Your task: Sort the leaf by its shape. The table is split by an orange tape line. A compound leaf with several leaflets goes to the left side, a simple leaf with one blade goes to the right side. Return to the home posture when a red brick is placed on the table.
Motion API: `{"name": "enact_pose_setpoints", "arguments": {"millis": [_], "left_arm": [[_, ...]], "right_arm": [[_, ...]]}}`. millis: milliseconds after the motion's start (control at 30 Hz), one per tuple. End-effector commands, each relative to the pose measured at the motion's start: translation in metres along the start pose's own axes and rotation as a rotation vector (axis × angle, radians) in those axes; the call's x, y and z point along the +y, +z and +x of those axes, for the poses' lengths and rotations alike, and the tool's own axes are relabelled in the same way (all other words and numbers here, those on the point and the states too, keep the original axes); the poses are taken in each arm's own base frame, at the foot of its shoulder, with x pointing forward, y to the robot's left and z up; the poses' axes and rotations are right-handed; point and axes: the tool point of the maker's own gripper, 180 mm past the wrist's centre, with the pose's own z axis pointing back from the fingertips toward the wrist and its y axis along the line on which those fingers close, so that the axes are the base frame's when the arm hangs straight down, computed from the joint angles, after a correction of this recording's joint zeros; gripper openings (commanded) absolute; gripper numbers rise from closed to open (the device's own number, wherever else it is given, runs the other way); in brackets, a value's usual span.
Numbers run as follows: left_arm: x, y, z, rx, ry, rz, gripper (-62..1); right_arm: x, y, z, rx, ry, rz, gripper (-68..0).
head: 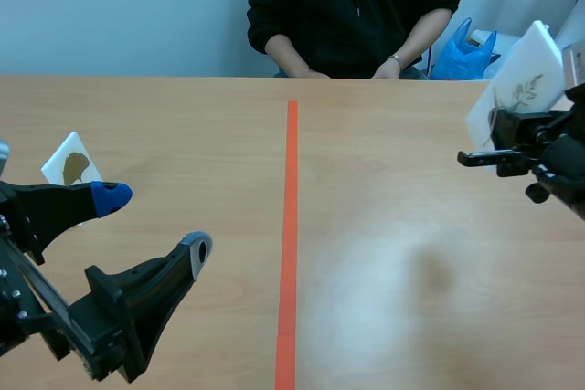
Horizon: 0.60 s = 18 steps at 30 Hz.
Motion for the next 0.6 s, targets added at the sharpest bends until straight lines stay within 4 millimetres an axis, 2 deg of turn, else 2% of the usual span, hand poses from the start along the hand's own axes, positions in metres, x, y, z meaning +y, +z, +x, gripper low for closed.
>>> {"name": "enact_pose_setpoints", "arguments": {"millis": [0,200,400,567], "left_arm": [[0.002,-0.001,0.007,-0.028,0.001,0.005,1.4],[0.002,-0.001,0.007,-0.028,0.001,0.005,1.4],[0.002,-0.001,0.007,-0.028,0.001,0.005,1.4],[0.002,-0.001,0.007,-0.028,0.001,0.005,1.4]], "right_arm": [[-0.009,-0.009,0.002,-0.010,0.007,-0.014,-65.5],[-0.039,-0.030,-0.025,0.050,-0.043,-0.084,-65.5],[-0.064,-0.050,-0.034,0.061,-0.078,-0.156,-65.5],[-0.075,-0.064,-0.048,0.094,-0.115,-0.191,-65.5]]}}
